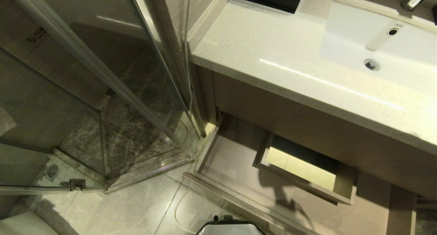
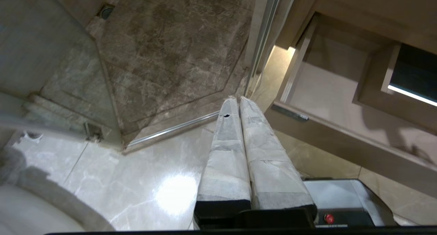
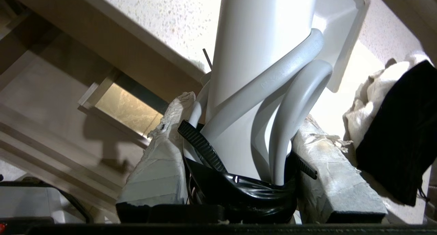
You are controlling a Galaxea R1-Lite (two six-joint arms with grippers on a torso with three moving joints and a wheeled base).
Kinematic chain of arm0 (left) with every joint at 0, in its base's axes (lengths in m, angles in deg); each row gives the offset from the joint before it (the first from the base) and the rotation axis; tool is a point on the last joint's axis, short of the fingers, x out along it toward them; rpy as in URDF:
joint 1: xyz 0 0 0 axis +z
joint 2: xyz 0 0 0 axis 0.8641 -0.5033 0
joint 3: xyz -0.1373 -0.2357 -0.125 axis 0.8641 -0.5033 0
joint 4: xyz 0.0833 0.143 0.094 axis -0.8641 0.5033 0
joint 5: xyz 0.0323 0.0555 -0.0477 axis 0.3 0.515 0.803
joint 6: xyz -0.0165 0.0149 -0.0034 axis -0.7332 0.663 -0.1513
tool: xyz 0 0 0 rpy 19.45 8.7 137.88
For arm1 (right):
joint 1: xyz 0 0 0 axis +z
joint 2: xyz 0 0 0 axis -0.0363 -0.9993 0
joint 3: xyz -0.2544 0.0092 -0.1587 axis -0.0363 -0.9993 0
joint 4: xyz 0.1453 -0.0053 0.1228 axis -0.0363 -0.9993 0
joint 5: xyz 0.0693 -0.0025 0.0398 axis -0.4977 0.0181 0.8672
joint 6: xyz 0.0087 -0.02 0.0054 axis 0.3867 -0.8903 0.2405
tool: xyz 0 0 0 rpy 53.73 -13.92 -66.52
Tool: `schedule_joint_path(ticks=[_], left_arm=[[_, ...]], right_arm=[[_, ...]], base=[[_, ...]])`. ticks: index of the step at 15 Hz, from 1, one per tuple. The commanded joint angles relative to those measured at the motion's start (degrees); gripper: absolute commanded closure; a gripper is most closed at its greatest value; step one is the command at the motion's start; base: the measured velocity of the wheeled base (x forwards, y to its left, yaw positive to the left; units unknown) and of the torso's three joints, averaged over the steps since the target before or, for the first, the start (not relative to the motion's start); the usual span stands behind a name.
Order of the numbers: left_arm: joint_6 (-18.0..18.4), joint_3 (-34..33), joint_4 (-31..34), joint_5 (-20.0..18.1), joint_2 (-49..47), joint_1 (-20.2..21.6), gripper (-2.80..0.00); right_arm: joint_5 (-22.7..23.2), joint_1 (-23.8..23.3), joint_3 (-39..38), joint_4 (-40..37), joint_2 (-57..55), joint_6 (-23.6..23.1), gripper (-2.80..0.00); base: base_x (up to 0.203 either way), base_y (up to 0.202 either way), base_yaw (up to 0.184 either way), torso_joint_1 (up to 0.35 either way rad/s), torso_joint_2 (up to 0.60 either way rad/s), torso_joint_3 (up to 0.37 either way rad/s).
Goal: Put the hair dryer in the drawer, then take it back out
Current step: Place it on the countertop
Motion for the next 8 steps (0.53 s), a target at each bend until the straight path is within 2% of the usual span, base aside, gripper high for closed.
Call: schedule_joint_path(ticks=[1, 4, 8], left_arm=[[0.0, -0.07, 0.02, 0.0, 0.0, -0.01, 0.0], [0.0, -0.11, 0.02, 0.0, 0.0, -0.01, 0.0], [0.0, -0.02, 0.02, 0.0, 0.0, -0.01, 0.0]], right_arm=[[0.1, -0.01, -0.27, -0.08, -0.09, -0.44, 0.0], [-0.24, 0.29, 1.05, -1.99, -1.93, -1.07, 0.0], [-2.61, 3.69, 8.47, -10.88, -10.65, -0.69, 0.0]], base=[[0.0, 0.0, 0.0, 0.287, -0.05, 0.239], [0.0, 0.0, 0.0, 0.168, -0.03, 0.138], [0.0, 0.0, 0.0, 0.019, -0.01, 0.018]])
